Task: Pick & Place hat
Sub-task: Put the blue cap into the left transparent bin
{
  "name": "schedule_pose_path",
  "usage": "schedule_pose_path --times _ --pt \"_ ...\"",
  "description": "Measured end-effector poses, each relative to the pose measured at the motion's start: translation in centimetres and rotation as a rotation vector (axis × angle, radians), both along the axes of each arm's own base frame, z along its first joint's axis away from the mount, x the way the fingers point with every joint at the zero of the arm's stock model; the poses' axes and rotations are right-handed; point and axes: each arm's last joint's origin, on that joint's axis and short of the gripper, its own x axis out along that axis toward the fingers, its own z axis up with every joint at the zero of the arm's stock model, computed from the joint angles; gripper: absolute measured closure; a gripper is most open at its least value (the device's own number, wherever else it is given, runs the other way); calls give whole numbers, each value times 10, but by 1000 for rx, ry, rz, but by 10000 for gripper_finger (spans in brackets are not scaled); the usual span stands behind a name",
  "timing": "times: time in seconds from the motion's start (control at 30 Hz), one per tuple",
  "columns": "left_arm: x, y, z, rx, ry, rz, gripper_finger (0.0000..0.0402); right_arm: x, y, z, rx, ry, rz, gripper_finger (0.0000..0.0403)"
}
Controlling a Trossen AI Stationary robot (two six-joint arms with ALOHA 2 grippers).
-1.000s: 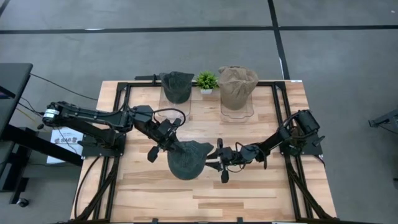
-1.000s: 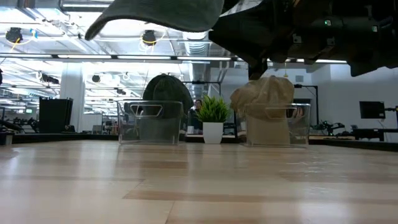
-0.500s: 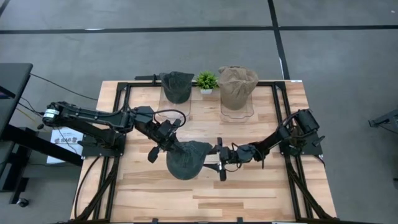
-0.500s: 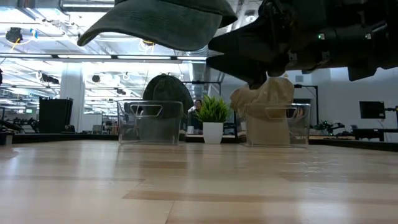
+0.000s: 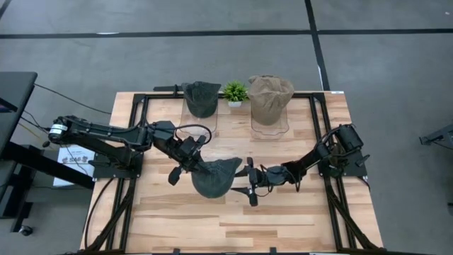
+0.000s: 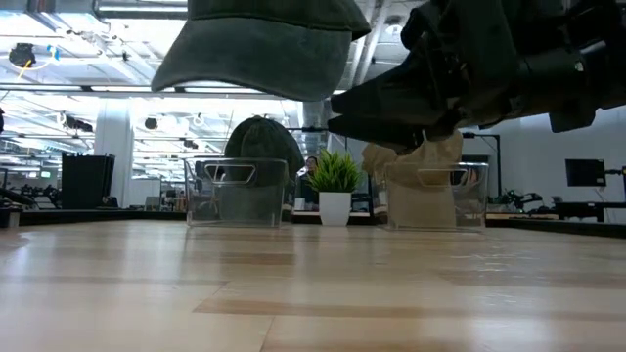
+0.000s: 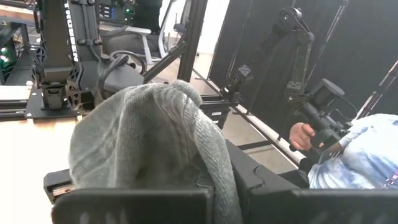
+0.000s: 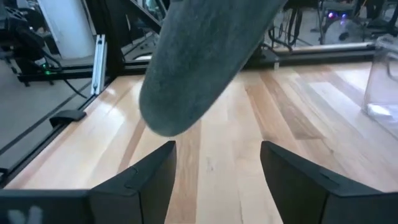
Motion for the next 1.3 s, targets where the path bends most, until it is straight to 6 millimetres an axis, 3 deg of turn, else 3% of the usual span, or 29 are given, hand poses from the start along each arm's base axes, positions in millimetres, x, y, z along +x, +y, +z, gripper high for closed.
schedule_pose_path --times 0.73,1.3 --pt "0 0 0 0 -1 0 392 19 10 23 65 -93 82 201" --pt "0 0 1 2 -9 -1 392 29 12 4 99 -47 74 274"
